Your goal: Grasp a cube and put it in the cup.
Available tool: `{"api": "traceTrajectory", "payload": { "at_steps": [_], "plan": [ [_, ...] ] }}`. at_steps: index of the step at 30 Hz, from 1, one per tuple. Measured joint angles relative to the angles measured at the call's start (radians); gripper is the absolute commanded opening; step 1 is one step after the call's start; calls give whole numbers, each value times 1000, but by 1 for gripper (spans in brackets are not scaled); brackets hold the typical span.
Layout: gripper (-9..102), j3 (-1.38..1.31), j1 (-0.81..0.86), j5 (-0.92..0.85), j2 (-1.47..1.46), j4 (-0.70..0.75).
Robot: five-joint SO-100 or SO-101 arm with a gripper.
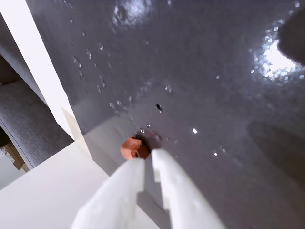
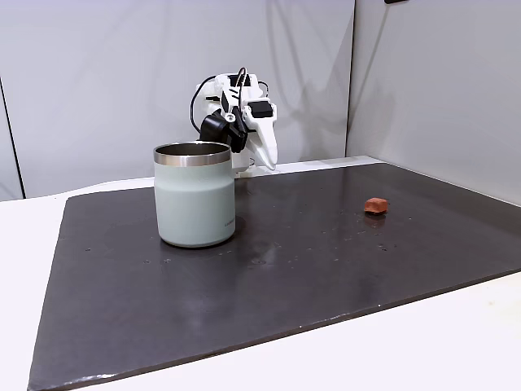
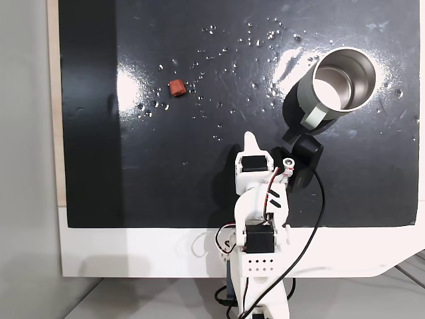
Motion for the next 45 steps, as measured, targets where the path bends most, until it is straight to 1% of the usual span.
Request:
{"api": "traceTrajectory", "payload": {
  "at_steps": [14,19,23,32,38,45],
  "plan": [
    [0,-2,-9,-31,0,-12],
    [0,-97,-66,-69,-23,-12],
    [0,-252,-117,-78,-176,-12],
    [0,-721,-178,-78,-676,-2],
    [1,-1042,-225,-67,-988,89],
    [0,-1338,-305,6,-1256,210]
  ]
}}
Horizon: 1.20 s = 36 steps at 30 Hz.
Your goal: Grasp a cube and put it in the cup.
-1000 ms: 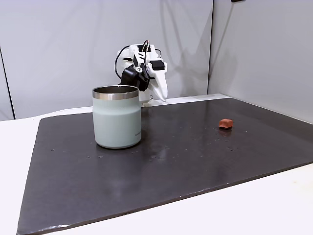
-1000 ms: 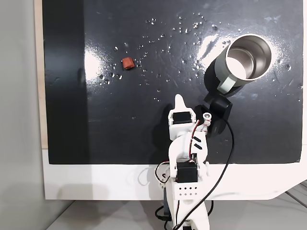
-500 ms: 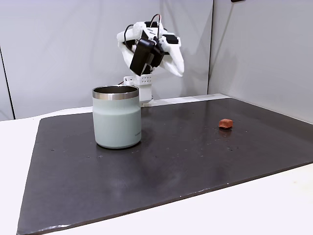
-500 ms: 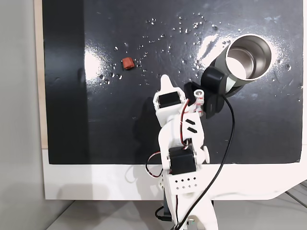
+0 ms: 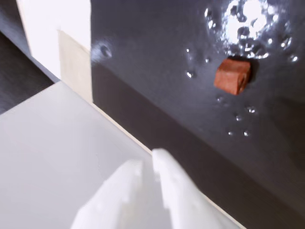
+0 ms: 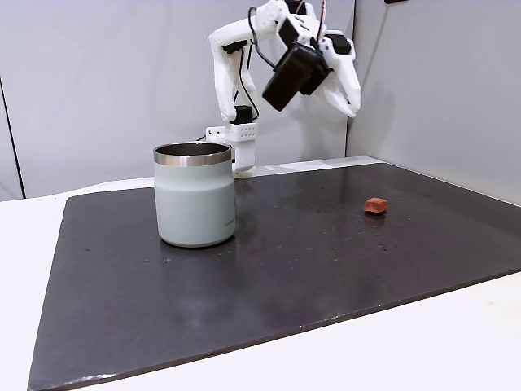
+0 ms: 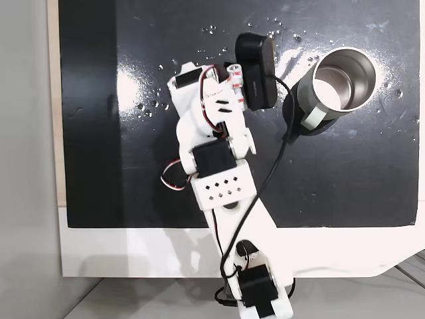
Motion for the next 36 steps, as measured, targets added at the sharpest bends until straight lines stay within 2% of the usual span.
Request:
{"api": "traceTrajectory", "payload": {
  "at_steps": [10,19,33,36],
  "plan": [
    [0,-307,-121,83,-302,181],
    [0,-568,-140,92,-549,342],
    [0,-681,-104,114,-716,411],
    [9,-699,-104,114,-726,411]
  ]
}}
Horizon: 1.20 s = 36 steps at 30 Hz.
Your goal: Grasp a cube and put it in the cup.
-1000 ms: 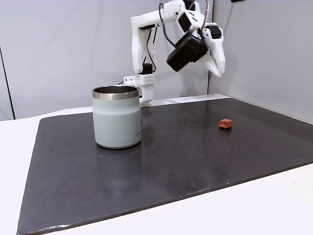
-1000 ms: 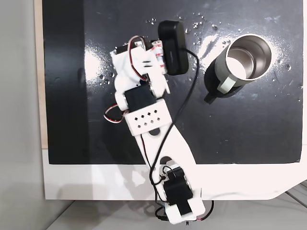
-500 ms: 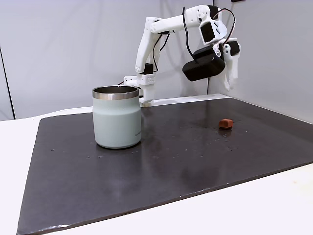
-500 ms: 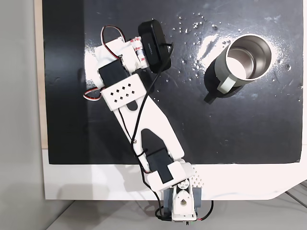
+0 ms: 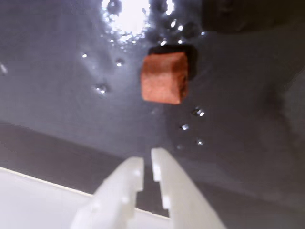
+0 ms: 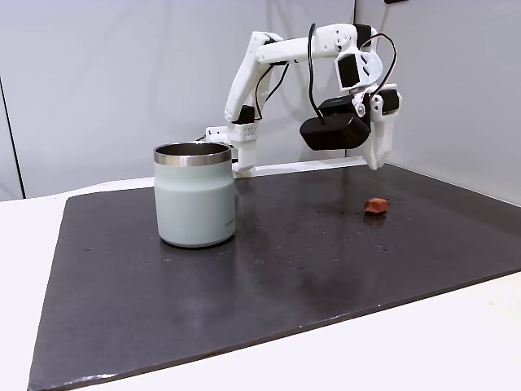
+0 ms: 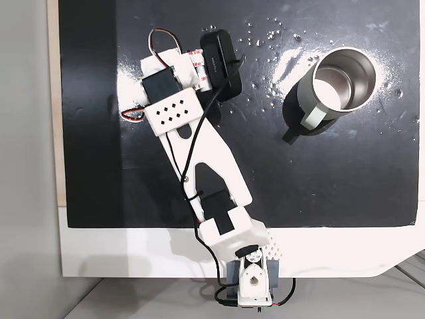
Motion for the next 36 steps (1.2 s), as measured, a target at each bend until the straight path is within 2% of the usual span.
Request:
{"api": "traceTrajectory", "payload": {
  "at_steps": [2,11,20,36],
  "plan": [
    [16,-3,0,2,-12,8],
    [22,-28,0,17,-43,63],
    [22,-31,0,17,-100,71],
    [23,-216,6,15,-298,138]
  ]
}}
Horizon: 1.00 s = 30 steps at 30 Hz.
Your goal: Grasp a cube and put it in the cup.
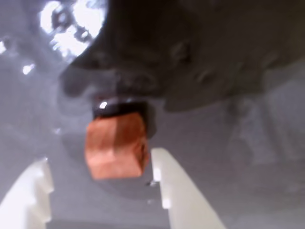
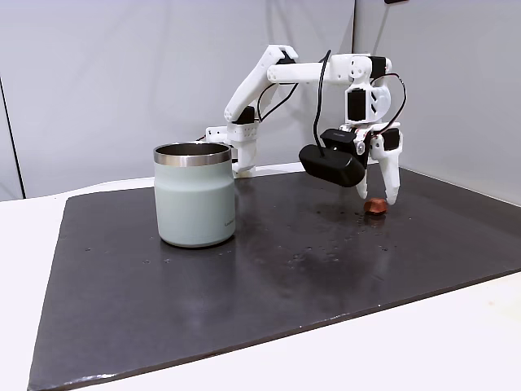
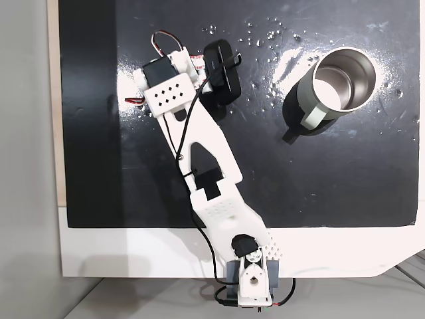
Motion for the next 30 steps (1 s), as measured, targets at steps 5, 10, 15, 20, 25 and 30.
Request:
{"api": "traceTrajectory", "payload": {
  "at_steps": [5,10,15,20,25,30],
  "plan": [
    [23,-21,-6,-11,-34,6],
    [23,-37,-8,-11,-54,14],
    [21,-40,-8,-11,-66,23],
    [13,-40,-8,-25,-66,23],
    [5,-40,-8,-29,-66,23],
    [2,-40,-8,-29,-66,20]
  ]
}}
